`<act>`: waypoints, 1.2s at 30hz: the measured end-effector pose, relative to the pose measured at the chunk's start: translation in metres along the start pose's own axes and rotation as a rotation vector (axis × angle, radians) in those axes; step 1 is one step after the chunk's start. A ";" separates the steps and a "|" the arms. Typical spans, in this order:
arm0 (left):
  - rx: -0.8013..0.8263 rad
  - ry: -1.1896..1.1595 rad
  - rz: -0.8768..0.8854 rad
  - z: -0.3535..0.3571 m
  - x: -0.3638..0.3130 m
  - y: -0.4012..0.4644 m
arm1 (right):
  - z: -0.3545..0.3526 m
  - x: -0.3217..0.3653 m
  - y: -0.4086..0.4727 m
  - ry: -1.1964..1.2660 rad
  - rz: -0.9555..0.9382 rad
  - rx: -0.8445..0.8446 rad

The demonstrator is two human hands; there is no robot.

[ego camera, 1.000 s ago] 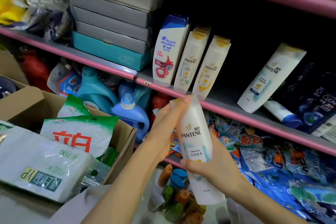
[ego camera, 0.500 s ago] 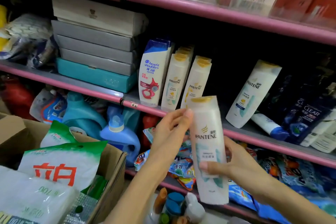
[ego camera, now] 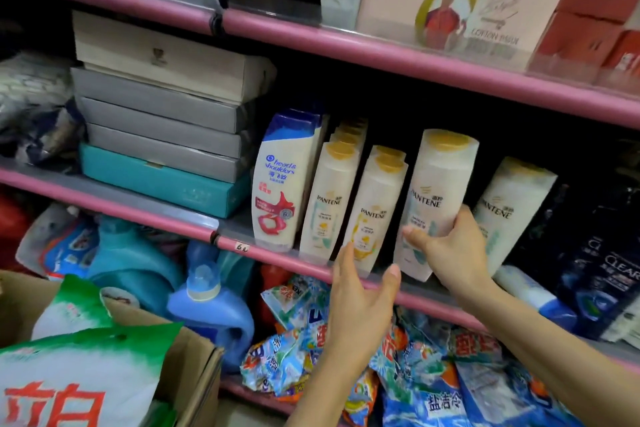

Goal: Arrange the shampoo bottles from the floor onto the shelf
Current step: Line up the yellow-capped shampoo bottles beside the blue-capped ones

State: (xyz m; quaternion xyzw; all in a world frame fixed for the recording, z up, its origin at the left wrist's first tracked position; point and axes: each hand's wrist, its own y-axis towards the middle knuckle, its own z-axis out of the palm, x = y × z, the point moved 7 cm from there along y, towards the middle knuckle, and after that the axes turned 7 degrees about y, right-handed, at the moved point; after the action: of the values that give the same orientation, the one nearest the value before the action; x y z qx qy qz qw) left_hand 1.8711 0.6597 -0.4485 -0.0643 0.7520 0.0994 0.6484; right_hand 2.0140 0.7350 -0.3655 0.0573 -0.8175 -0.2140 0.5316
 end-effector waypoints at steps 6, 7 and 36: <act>0.017 0.059 0.009 -0.003 0.004 0.008 | 0.006 -0.028 0.018 0.030 0.081 -0.032; 0.027 0.074 0.002 -0.004 0.007 0.008 | 0.007 -0.032 0.020 0.051 0.087 -0.022; 0.048 -0.012 -0.166 -0.018 0.020 0.017 | 0.096 -0.090 0.073 0.257 0.251 0.481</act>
State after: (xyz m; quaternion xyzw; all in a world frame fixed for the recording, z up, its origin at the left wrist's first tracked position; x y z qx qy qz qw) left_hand 1.8474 0.6726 -0.4647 -0.1101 0.7423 0.0278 0.6604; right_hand 1.9762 0.8574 -0.4449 0.1068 -0.7713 0.0623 0.6243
